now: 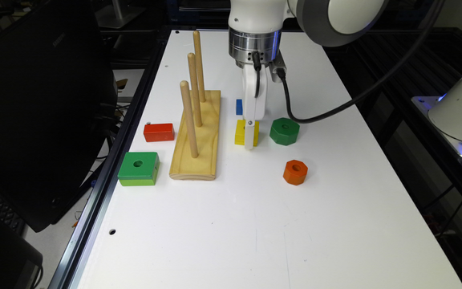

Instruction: Pick up yellow block.

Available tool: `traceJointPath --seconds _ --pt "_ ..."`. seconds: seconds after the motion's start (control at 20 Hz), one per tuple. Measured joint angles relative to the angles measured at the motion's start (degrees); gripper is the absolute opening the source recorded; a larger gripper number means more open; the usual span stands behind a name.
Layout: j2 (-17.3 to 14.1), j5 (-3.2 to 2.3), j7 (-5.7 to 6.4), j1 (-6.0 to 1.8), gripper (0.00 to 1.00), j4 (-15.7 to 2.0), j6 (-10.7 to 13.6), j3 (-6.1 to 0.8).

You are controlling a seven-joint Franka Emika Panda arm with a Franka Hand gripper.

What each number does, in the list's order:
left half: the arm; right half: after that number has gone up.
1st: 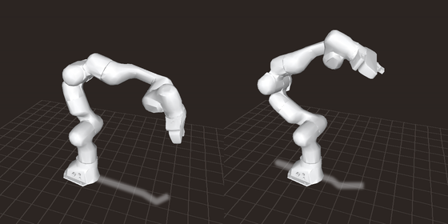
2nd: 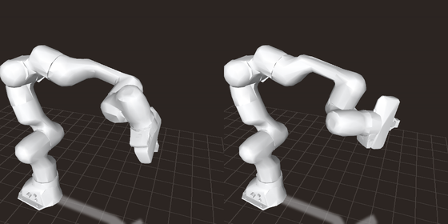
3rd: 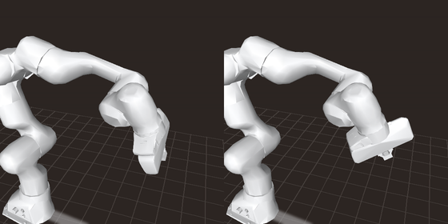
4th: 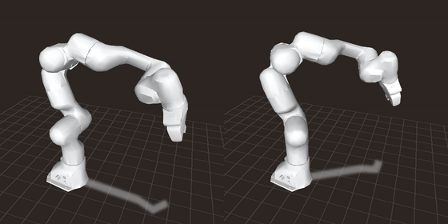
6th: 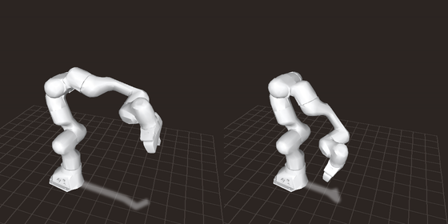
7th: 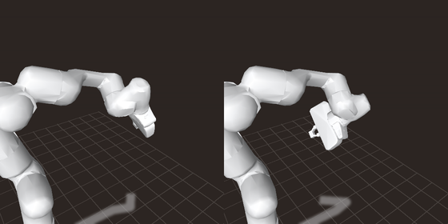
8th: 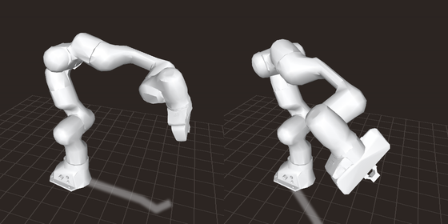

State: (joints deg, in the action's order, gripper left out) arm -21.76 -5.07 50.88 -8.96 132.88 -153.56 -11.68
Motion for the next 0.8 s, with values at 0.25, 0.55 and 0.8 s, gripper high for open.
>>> traceJointPath --seconds 0.25,0.55,0.8 --pt "0.0 0.00 0.11 0.16 1.00 -0.18 0.0 -0.01" --pt "0.0 0.00 0.43 0.46 1.00 -0.41 0.0 -0.02" --pt "-0.8 -0.07 0.48 0.48 1.00 -0.42 -0.4 0.03"
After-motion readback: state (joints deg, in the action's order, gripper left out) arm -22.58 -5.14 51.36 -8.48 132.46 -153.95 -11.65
